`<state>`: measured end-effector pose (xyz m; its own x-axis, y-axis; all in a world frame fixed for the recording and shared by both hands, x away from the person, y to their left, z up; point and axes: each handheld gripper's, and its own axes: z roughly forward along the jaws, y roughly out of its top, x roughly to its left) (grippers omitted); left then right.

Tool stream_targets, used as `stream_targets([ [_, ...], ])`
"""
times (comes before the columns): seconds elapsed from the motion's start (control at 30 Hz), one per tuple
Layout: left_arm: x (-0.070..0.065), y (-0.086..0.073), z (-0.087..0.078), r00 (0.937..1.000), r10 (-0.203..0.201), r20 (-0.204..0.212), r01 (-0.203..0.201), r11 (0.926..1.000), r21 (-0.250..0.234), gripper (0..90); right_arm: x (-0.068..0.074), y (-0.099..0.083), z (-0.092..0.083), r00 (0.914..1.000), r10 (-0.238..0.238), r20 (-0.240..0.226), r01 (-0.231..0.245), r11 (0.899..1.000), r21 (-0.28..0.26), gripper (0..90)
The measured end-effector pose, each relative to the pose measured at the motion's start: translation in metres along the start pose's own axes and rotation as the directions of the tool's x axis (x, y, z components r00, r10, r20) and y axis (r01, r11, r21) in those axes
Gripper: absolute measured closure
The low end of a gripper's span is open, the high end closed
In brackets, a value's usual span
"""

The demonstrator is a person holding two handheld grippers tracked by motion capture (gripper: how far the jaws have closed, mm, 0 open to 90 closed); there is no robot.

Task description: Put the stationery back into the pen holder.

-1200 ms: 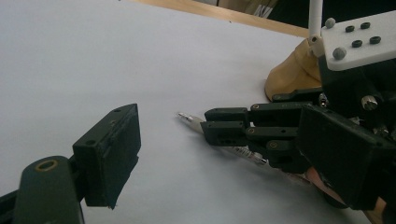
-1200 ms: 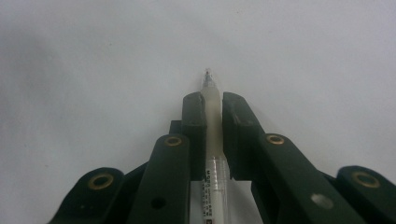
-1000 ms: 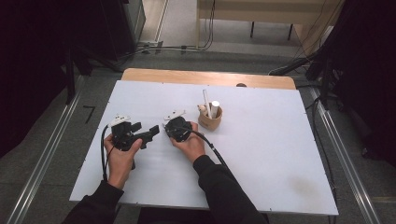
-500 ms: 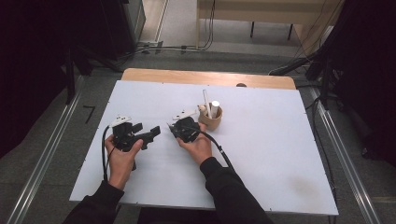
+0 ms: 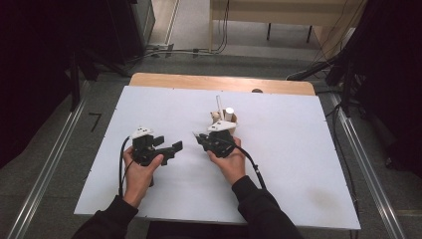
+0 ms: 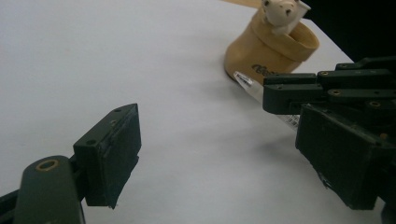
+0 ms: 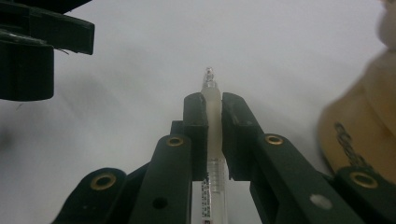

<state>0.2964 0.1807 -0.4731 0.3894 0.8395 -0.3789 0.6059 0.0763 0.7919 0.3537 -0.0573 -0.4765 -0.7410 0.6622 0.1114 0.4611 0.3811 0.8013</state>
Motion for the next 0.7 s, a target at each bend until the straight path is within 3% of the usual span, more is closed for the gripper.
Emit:
stream_targets([
  [0.43, -0.026, -0.005, 0.017, 0.9978, 0.028, 0.06, -0.03, 0.9988, 0.038, 14.8, -0.022, -0.026, -0.049, 0.9985, 0.039, 0.037, -0.038, 0.999, -0.032, 79.0],
  [0.7, -0.047, -0.008, 0.032, 0.9937, 0.037, 0.105, -0.045, 0.9966, 0.07, 15.1, -0.028, -0.031, -0.062, 0.9974, 0.052, 0.049, -0.051, 0.998, -0.034, 79.0],
])
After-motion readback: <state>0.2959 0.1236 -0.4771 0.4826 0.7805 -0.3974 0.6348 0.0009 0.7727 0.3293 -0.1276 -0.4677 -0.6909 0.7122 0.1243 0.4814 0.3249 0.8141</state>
